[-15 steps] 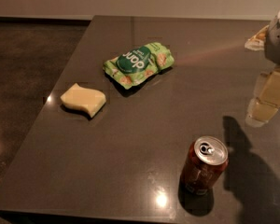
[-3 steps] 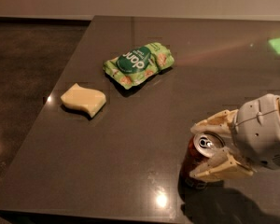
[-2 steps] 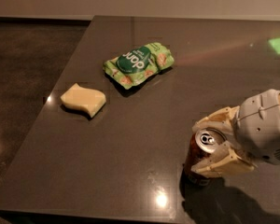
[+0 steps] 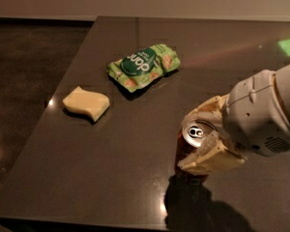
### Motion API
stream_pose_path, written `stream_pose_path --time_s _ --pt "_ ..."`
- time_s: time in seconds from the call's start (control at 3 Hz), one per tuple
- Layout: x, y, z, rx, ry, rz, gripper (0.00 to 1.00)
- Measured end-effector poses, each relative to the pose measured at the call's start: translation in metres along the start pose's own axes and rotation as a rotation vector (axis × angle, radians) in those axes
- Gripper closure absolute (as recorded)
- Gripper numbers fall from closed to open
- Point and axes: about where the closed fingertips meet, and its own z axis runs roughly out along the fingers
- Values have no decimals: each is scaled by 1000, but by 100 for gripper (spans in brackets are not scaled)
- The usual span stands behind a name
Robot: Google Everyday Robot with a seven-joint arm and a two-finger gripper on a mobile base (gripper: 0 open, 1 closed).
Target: Move coke can near sponge
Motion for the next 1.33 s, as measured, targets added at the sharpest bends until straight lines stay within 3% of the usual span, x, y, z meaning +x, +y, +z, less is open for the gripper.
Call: stream_pose_path --time_s 0.33,1.33 --pt "-61 2 24 75 34 14 100" --pt "-69 4 20 87 33 -2 100"
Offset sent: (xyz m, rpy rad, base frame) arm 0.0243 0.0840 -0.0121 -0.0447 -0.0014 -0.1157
